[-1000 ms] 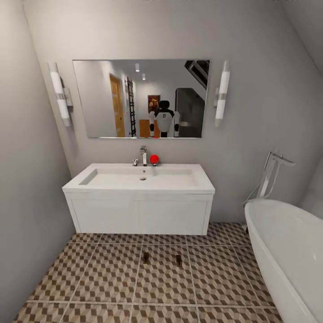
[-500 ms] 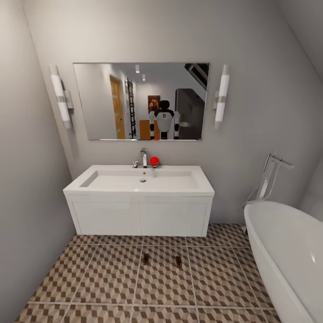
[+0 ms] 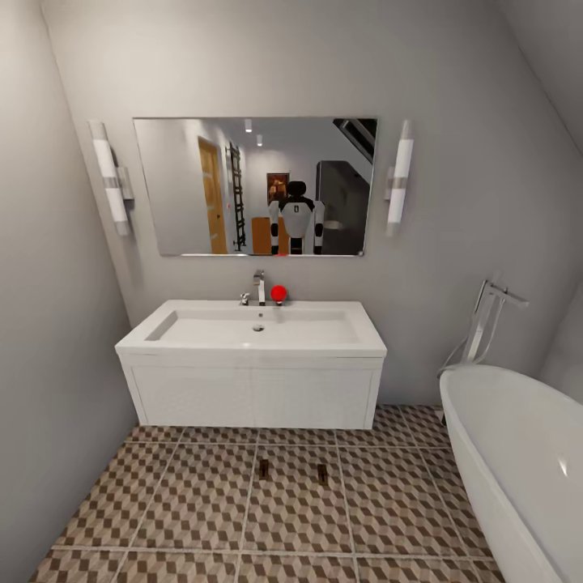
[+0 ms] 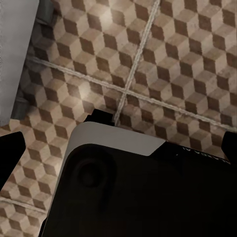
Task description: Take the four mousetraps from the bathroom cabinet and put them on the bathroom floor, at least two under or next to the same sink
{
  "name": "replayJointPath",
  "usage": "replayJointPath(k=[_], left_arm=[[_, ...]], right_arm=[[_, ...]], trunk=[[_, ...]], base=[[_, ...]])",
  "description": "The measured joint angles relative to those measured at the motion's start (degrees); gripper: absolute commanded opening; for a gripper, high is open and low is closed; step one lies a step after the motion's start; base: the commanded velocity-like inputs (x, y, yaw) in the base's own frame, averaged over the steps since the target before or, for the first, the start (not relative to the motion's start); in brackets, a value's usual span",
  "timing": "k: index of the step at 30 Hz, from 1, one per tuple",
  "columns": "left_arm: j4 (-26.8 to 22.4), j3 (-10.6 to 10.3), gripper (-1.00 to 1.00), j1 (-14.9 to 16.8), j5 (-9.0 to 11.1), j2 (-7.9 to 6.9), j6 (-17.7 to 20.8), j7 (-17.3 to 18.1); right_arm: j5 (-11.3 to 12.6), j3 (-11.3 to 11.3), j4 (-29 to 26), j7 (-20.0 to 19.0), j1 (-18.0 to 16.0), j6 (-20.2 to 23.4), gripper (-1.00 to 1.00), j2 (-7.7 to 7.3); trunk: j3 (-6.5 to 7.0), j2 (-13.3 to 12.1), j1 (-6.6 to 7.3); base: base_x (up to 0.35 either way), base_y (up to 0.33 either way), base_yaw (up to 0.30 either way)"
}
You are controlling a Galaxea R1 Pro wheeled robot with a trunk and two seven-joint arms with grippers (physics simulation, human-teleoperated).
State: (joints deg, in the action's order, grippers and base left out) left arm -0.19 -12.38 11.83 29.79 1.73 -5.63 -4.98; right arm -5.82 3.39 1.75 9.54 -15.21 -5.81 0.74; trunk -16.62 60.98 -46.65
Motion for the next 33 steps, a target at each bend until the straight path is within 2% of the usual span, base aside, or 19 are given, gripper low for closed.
replayJointPath(k=[13, 33], left_arm=[[-0.07, -0.06, 1.00, -0.01, -0.22, -0.07, 0.24, 0.00], [-0.10, -0.09, 1.00, -0.01, -0.41, -0.05, 0.18, 0.00]], right_arm=[[0.08, -0.08, 0.00, 0.02, 0.00, -0.29, 1.00, -0.05], [0.08, -0.08, 0.00, 0.02, 0.00, -0.08, 1.00, -0.05]], trunk=[[0.00, 0.00, 0.00], [0.00, 0.00, 0.00]], base=[[0.000, 0.000, 0.022], [0.000, 0.000, 0.253]])
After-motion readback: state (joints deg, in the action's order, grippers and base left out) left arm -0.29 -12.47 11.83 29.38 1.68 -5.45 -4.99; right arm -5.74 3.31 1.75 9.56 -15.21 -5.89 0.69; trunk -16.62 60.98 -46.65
